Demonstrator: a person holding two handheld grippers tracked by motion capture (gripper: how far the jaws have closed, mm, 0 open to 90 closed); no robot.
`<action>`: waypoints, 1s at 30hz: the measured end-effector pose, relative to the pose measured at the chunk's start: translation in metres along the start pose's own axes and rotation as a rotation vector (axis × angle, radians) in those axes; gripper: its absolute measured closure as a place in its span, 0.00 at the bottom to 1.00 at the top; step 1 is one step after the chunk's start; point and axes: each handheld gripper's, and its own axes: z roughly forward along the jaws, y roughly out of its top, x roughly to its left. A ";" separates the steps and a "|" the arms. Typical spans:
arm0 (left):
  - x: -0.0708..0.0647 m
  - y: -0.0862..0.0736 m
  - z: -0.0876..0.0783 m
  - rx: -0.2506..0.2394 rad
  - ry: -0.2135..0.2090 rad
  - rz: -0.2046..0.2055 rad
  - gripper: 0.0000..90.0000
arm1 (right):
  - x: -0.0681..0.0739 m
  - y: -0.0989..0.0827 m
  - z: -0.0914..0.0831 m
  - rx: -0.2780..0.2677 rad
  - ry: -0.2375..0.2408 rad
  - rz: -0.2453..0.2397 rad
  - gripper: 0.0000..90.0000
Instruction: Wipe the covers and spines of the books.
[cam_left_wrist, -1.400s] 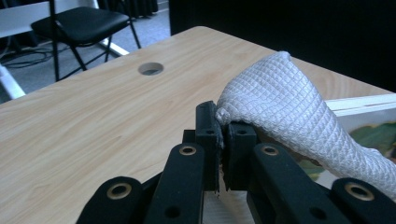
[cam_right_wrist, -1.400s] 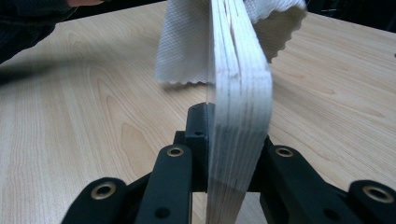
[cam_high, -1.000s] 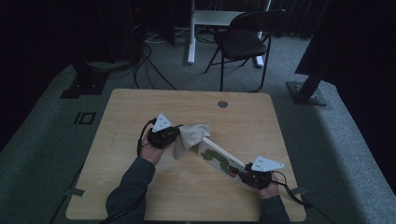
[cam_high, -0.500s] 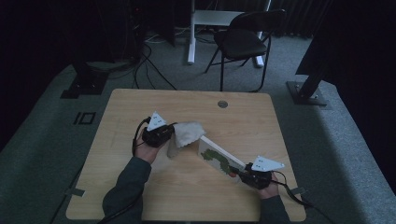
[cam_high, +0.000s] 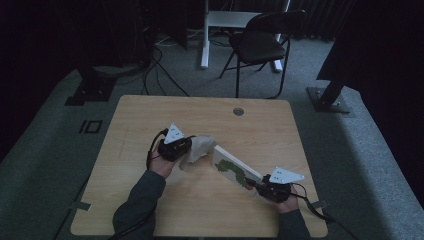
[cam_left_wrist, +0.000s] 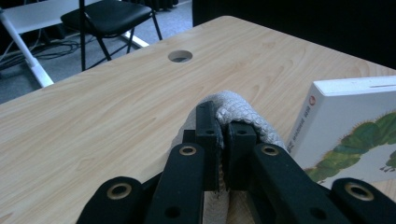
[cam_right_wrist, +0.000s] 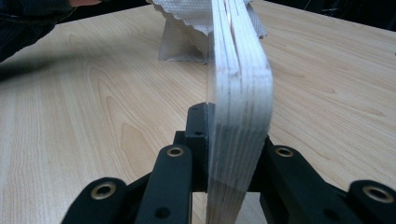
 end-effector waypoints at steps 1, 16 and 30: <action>-0.001 0.000 0.001 0.000 -0.003 0.001 0.97 | 0.000 0.000 0.000 0.000 0.000 -0.001 0.87; -0.012 0.007 0.013 -0.006 -0.040 0.011 0.97 | 0.000 0.000 0.000 0.001 0.000 -0.002 0.87; -0.022 0.015 0.022 -0.010 -0.077 0.027 0.97 | 0.000 0.000 0.000 0.001 -0.001 -0.001 0.87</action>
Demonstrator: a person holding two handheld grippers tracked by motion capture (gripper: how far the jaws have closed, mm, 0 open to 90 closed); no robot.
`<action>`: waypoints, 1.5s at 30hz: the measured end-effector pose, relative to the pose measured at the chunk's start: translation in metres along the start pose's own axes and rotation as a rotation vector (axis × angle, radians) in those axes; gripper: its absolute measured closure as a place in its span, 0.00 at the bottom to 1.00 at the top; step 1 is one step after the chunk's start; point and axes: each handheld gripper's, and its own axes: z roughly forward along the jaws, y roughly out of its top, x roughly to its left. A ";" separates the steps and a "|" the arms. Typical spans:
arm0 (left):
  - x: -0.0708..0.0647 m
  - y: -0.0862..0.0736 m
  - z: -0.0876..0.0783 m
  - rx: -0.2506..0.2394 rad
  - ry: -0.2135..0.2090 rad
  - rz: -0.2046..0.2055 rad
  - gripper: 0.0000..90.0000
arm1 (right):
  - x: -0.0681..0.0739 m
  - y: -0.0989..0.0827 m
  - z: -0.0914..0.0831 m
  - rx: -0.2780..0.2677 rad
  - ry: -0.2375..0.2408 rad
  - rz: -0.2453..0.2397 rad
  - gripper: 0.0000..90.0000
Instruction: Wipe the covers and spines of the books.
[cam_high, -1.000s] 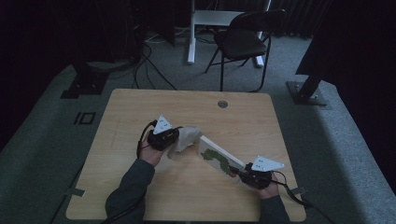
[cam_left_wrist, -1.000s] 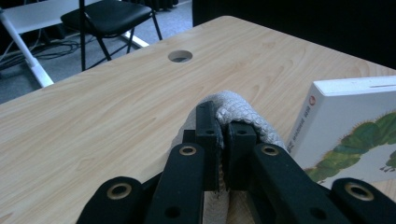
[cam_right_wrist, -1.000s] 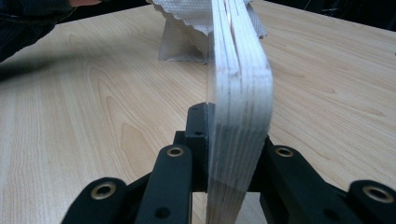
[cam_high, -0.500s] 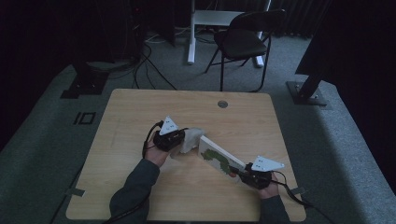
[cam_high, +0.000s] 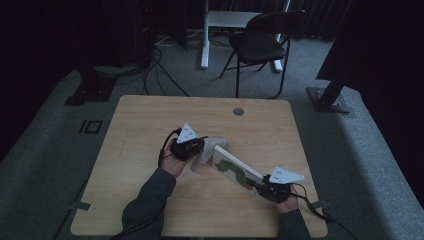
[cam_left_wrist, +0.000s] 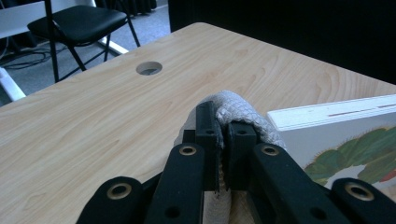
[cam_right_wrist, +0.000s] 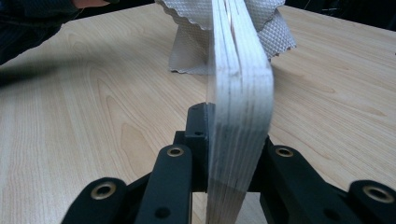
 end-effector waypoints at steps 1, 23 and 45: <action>-0.001 0.000 0.001 0.002 -0.002 0.000 0.97 | 0.000 0.000 0.000 0.000 0.000 0.000 0.87; -0.009 0.000 0.016 0.010 -0.058 -0.003 0.97 | 0.000 0.000 0.000 0.000 0.002 0.001 0.87; -0.010 -0.006 0.016 0.016 -0.062 -0.018 0.97 | 0.000 0.000 0.000 0.002 0.002 0.001 0.87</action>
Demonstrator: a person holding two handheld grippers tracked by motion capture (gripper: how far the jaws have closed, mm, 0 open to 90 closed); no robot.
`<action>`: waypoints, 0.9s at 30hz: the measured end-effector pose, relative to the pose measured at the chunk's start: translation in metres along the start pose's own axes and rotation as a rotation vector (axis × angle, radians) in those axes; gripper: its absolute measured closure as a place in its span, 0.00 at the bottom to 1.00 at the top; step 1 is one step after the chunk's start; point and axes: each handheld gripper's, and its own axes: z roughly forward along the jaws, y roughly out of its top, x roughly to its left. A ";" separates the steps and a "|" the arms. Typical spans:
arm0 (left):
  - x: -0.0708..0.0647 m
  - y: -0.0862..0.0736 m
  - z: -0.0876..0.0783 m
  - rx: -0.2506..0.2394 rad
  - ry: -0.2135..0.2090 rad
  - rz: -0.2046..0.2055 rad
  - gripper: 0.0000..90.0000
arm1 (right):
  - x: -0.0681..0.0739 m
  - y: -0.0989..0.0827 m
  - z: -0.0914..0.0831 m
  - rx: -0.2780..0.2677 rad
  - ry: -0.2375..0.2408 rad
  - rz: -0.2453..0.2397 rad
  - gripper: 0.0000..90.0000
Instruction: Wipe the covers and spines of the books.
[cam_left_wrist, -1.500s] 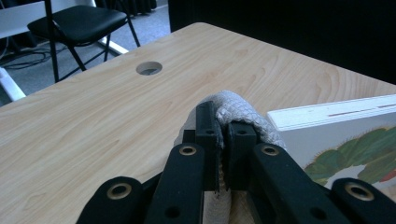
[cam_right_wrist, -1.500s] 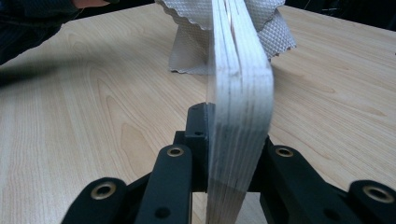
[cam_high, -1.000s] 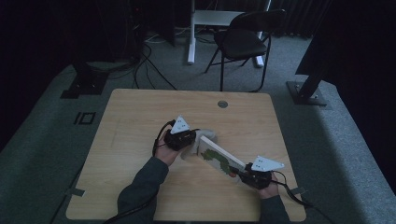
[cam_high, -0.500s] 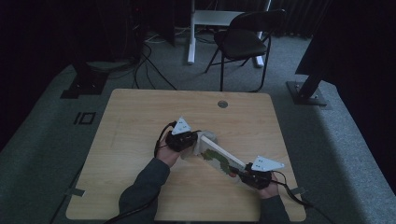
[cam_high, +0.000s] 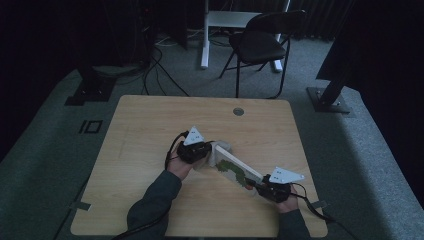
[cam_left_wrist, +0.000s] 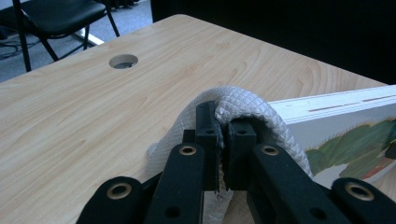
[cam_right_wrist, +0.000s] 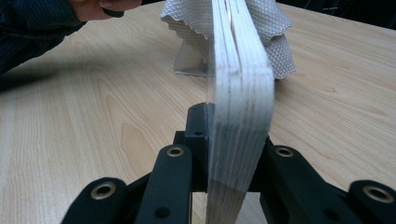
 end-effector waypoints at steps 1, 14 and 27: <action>0.000 0.000 0.000 0.000 0.000 0.000 0.97 | 0.000 0.000 0.000 0.000 0.000 0.000 0.87; 0.001 -0.008 0.002 0.013 -0.010 -0.016 0.97 | 0.000 0.000 0.000 0.002 0.001 0.000 0.87; 0.001 -0.015 0.007 0.034 -0.011 -0.026 0.97 | 0.000 0.000 0.000 0.002 0.000 0.000 0.87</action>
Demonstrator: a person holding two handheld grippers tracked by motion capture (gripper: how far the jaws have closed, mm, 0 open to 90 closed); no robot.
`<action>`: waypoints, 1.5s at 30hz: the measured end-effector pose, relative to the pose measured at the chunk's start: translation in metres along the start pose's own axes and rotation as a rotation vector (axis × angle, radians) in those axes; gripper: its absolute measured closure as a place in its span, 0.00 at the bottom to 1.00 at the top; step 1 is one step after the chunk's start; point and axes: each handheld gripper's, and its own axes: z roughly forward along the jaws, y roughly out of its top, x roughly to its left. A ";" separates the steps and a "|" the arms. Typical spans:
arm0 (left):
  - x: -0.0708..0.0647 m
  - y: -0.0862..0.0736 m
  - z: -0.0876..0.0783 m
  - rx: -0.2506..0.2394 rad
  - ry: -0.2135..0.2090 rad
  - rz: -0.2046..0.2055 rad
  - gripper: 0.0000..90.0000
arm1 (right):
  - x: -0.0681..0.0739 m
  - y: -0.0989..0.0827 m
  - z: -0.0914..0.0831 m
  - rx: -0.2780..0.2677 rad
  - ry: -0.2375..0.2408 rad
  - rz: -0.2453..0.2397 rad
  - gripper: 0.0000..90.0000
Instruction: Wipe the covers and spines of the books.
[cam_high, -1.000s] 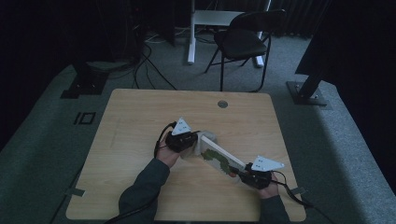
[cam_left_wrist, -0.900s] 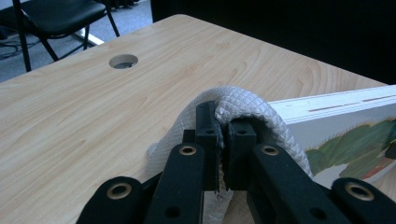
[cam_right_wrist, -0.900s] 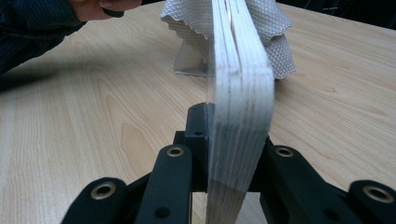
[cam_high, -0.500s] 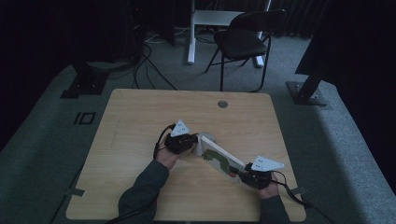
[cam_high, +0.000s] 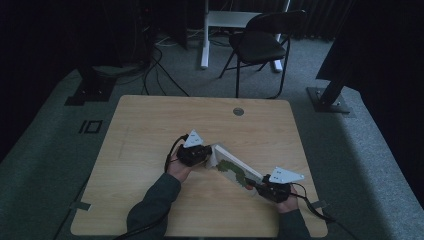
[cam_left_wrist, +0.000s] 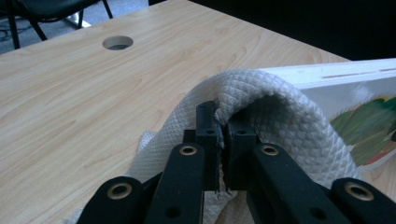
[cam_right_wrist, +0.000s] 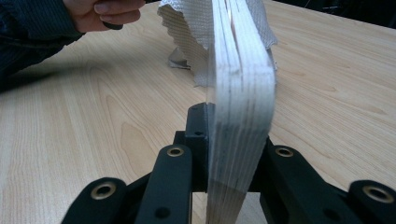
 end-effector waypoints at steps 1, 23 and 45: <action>0.000 0.000 0.000 0.000 -0.001 -0.002 0.97 | 0.000 0.000 0.000 0.000 0.000 0.001 0.87; 0.002 -0.006 0.006 0.030 -0.007 -0.002 0.97 | 0.000 0.000 0.000 0.002 0.000 0.001 0.87; 0.001 -0.015 0.014 0.058 0.002 -0.004 0.97 | 0.000 0.000 0.000 0.003 0.002 0.002 0.87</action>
